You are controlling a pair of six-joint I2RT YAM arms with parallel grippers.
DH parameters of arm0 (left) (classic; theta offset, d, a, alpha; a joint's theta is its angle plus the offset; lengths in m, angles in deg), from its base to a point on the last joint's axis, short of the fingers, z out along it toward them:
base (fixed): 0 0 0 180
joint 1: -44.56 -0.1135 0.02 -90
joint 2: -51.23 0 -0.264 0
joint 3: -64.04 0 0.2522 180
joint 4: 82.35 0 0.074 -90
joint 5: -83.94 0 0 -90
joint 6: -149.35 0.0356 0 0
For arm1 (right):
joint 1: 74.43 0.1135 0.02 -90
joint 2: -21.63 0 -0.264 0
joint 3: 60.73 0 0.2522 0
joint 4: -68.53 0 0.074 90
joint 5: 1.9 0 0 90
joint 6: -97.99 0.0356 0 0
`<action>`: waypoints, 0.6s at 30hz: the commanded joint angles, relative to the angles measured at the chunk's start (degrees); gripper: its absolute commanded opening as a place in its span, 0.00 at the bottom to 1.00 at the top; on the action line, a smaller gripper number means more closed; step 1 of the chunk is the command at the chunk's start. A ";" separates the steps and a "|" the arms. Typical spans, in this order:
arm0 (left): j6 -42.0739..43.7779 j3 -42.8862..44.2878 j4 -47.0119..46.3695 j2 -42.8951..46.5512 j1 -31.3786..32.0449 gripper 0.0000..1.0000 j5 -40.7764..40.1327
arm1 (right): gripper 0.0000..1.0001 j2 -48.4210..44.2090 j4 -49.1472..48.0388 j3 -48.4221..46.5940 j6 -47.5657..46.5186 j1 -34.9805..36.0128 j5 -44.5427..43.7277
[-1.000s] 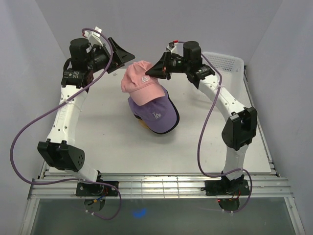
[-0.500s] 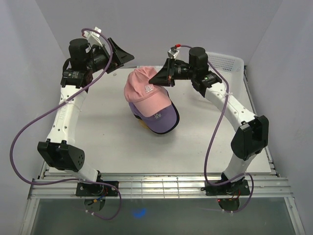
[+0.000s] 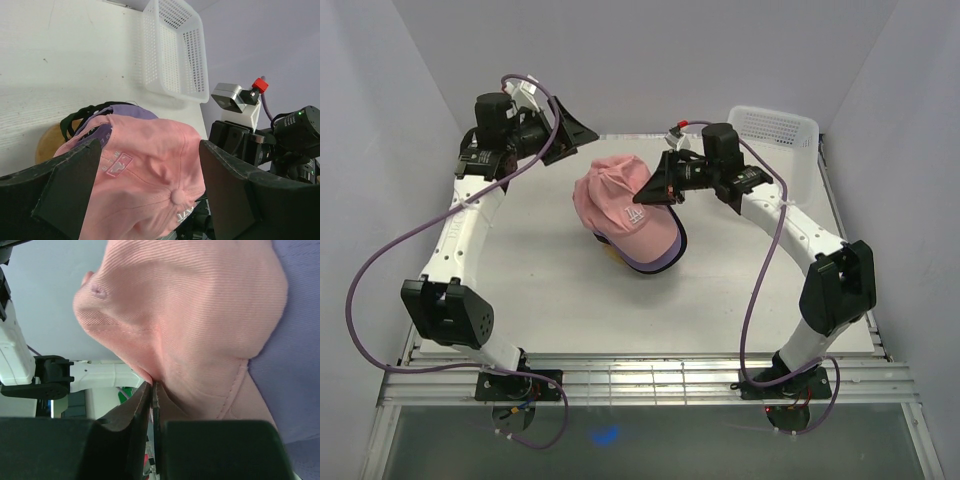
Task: Stack the hats
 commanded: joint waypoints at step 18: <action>2.89 -6.66 -0.29 -1.21 1.28 0.64 -1.74 | 0.53 -9.06 8.68 3.34 -9.96 -1.13 -12.57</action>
